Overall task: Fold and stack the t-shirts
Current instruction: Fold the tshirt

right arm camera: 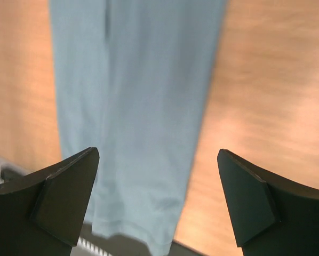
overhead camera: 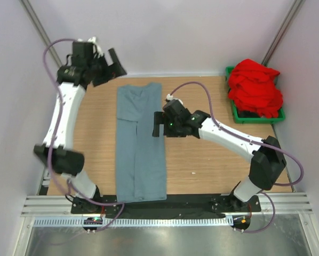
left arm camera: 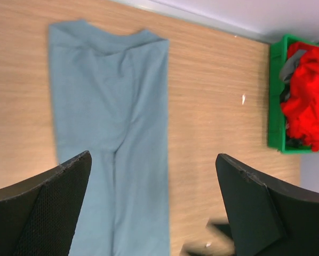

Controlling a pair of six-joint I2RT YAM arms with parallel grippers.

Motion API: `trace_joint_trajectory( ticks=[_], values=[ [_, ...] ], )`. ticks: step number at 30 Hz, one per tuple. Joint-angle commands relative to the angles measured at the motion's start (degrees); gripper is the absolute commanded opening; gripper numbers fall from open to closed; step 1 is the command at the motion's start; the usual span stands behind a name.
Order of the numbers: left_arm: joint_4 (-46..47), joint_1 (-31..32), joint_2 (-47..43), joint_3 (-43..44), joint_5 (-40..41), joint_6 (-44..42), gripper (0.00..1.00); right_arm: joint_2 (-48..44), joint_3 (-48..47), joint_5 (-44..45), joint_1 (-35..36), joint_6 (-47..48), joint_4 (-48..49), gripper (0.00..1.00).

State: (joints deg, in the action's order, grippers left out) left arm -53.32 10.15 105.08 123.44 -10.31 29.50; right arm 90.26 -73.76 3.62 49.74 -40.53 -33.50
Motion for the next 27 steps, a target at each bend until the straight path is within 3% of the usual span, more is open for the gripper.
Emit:
trace_joint_trajectory(
  ticks=[1, 2, 5, 10, 17, 19, 24, 27],
  values=[
    [-5.7, 1.2, -13.1, -16.5, 3.0, -4.8, 1.00, 3.4, -6.4, 0.3, -9.8, 8.4, -0.8, 1.00],
    [-5.1, 1.4, -17.1, -25.8, 3.6, -5.8, 1.00, 5.2, -8.4, -2.0, -11.4, 9.6, -0.6, 1.00],
    [-3.4, 1.4, -29.8, -41.8, 5.3, -6.5, 1.00, 14.0, -19.2, -6.1, -16.8, 13.3, -0.7, 0.98],
    [0.8, 1.5, -46.2, -59.9, -0.2, -3.8, 1.00, 31.6, -38.8, -11.3, -22.0, 13.6, 0.9, 0.89],
    [-0.1, 1.7, -54.6, -65.0, 3.8, -6.0, 1.00, 51.2, -56.5, -20.6, -25.7, 8.6, 5.2, 0.81],
    [0.4, 1.8, -55.2, -65.3, 1.6, -5.8, 1.00, 54.3, -60.1, -21.9, -25.7, 7.8, 5.5, 0.80],
    [3.2, 1.9, -57.3, -66.7, 1.8, -5.0, 1.00, 59.6, -60.6, -22.9, -25.9, 5.6, 9.6, 0.77],
    [3.8, 1.8, -57.7, -67.4, 1.8, -4.6, 1.00, 61.8, -60.7, -23.4, -26.0, 4.7, 11.5, 0.62]
  ],
)
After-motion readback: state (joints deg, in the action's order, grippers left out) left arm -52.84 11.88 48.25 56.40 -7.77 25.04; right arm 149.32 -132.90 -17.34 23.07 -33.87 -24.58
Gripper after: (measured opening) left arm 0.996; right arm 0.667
